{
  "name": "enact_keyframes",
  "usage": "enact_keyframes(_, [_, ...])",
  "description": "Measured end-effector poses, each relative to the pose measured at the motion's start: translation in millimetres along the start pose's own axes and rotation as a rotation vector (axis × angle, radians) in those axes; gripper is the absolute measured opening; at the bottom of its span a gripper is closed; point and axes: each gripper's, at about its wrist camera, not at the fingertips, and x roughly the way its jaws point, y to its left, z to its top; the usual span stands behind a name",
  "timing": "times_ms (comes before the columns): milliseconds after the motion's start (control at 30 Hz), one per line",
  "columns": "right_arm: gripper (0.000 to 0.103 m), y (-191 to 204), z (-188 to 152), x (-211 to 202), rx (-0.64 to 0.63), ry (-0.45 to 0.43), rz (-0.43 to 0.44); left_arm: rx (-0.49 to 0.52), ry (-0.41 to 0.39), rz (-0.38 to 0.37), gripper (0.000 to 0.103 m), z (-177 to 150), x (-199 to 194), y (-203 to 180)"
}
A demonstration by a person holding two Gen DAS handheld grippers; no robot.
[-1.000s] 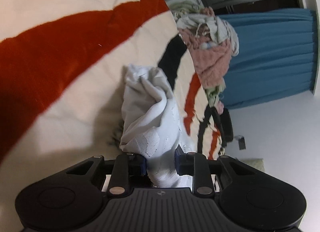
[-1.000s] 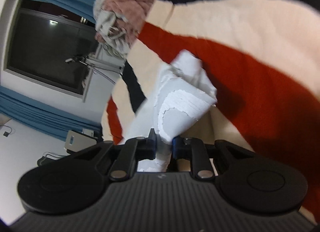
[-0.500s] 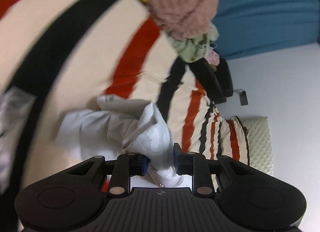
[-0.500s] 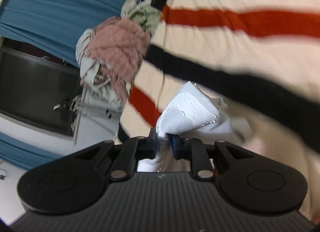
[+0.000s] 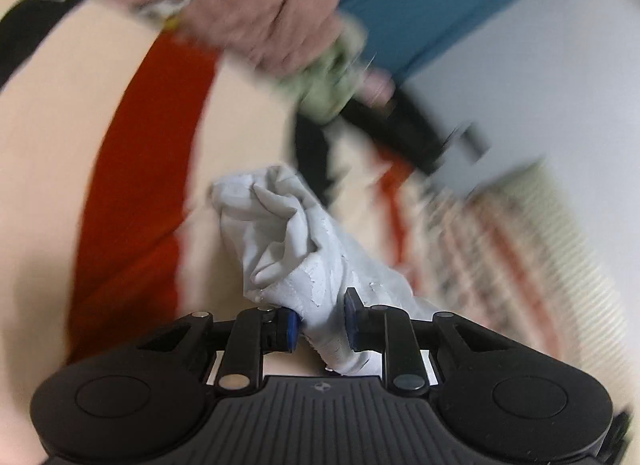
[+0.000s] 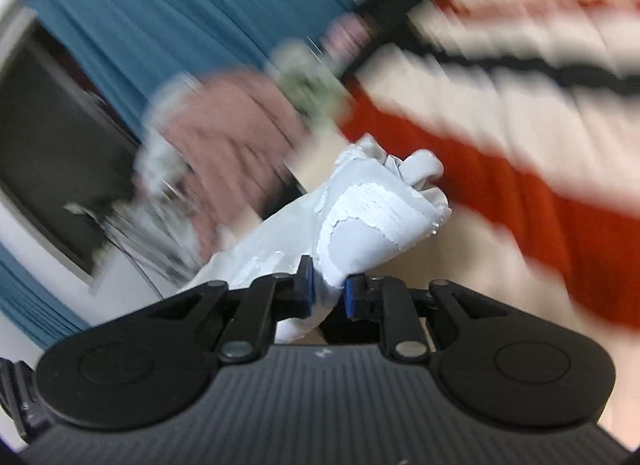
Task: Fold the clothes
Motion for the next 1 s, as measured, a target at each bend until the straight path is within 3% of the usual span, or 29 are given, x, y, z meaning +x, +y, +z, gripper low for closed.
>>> enact_keyframes(100, [0.021,-36,-34,23,0.085,0.149,-0.091,0.103,0.036,0.071,0.024,-30,13,10])
enact_keyframes(200, [0.022,-45,-42,7,0.150,0.165,-0.083,0.167,0.028,0.099,0.025,-39,-4,-5])
enact_keyframes(300, [0.025,-28,-39,-22,0.148,0.211,-0.126,0.224,0.014,0.118,0.025,-42,-38,-29])
enact_keyframes(467, [0.025,27,-28,-91,-0.034,0.177,-0.135,0.295,-0.054,0.080,0.035,-40,-130,-79])
enact_keyframes(600, [0.025,62,-29,-161,-0.177,0.106,-0.105,0.362,-0.130,0.073,0.048,-60,-211,-113])
enact_keyframes(667, [0.025,78,-33,-196,-0.237,0.073,-0.089,0.395,-0.167,0.075,0.060,-74,-254,-130])
enact_keyframes(733, [0.037,91,-39,-234,-0.285,0.032,-0.066,0.430,-0.204,0.078,0.087,-88,-296,-148])
enact_keyframes(800, [0.095,100,-47,-268,-0.311,-0.031,-0.028,0.482,-0.247,0.088,0.100,-106,-330,-162])
enact_keyframes(833, [0.099,105,-51,-284,-0.324,-0.061,-0.012,0.500,-0.264,0.095,0.103,-114,-344,-167])
enact_keyframes(1000, [0.098,120,-78,-338,-0.444,-0.111,0.009,0.573,-0.322,0.126,0.103,-157,-408,-183])
